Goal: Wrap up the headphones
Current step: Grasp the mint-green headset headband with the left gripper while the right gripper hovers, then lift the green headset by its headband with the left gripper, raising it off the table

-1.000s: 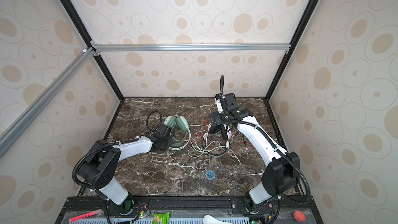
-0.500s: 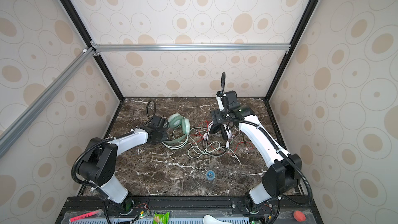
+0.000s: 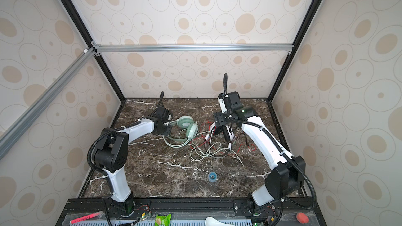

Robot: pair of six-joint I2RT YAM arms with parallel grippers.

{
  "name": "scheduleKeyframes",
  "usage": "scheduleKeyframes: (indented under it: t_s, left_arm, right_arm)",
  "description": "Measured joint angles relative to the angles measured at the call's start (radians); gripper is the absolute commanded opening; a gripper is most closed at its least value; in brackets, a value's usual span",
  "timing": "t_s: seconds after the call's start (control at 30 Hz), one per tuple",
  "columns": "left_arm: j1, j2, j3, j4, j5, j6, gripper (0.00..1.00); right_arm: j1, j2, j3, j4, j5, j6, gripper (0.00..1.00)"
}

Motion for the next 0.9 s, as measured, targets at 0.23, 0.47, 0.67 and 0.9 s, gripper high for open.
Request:
scheduleKeyframes:
  t_s: [0.23, 0.47, 0.67, 0.9]
  left_arm:
    - [0.026, 0.005, 0.019, 0.007, 0.01, -0.048, 0.93]
    - [0.019, -0.127, -0.031, 0.004, 0.07, -0.329, 0.98]
    - [-0.062, -0.338, -0.233, 0.004, 0.068, -0.665, 0.98]
    - [-0.093, -0.316, -0.27, -0.009, 0.055, -0.86, 0.96]
  right_arm:
    - [0.0, -0.011, 0.011, 0.003, -0.013, 0.0, 0.86]
    - [0.0, -0.015, 0.009, 0.03, -0.033, 0.008, 0.9]
    - [0.0, -0.028, -0.018, 0.06, -0.045, 0.021, 0.92]
    - [0.0, -0.024, -0.022, 0.087, -0.073, 0.026, 0.92]
